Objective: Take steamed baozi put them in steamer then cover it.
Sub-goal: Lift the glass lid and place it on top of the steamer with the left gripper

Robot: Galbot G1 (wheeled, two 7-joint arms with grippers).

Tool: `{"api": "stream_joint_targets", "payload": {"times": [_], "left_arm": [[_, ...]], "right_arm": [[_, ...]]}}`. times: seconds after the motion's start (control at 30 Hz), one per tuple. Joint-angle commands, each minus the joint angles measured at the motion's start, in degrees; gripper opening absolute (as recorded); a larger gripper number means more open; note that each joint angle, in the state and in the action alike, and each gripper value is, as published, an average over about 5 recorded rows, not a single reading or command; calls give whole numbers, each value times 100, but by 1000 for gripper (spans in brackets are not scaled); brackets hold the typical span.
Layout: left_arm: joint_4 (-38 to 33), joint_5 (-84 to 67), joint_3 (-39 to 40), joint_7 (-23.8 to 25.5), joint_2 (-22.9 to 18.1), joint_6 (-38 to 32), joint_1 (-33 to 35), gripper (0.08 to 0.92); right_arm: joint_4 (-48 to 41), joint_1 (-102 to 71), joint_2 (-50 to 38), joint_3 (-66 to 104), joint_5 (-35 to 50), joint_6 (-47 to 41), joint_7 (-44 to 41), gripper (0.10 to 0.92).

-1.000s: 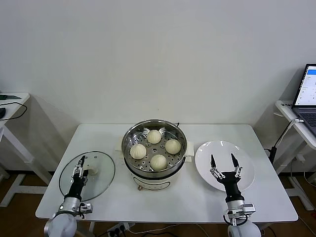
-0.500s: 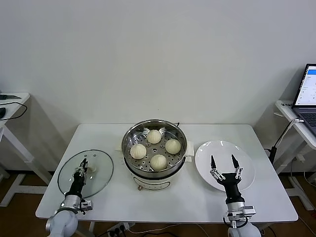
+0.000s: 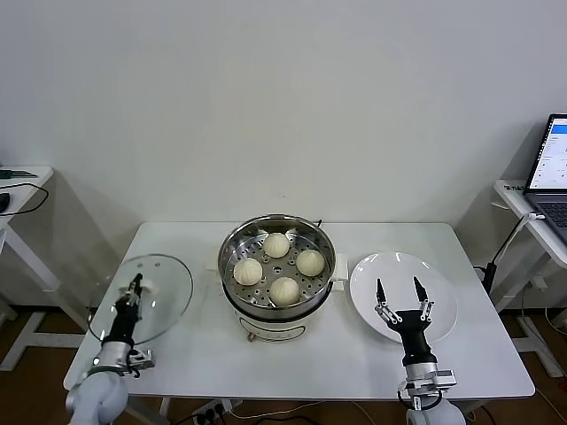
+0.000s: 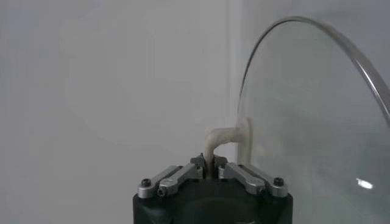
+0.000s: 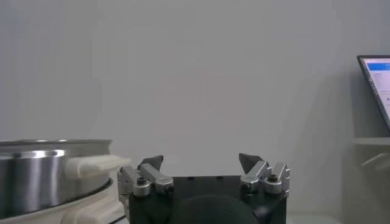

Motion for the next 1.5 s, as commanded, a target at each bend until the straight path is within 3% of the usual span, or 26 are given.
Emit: {"api": "stream_joint_targets", "payload": {"times": [0.03, 0.2, 0.3, 0.53, 0.67, 0.9, 1.5], "left_arm": [[-2924, -785, 18, 406, 391, 895, 598, 187], [-4088, -940, 900, 873, 446, 1899, 519, 187], [-4373, -866, 1645, 1137, 368, 2365, 249, 187], [-4078, -433, 3314, 1652, -33, 2965, -416, 187], [-3644, -277, 3862, 1798, -337, 3210, -773, 187], [-3034, 171, 4215, 2184, -695, 3542, -1108, 187], [-1822, 1146, 4312, 2302, -1360, 3475, -1599, 187]], "right_arm": [[41, 2, 7, 28, -18, -5, 17, 823], [81, 9, 6, 100, -4, -35, 37, 823], [127, -12, 9, 151, 11, -85, 70, 823], [184, -60, 78, 278, -9, -139, 145, 823], [164, -87, 171, 328, -44, -139, 142, 823], [27, -94, 272, 395, -122, -121, 128, 823], [-135, 25, 340, 408, -334, -596, 201, 823]]}}
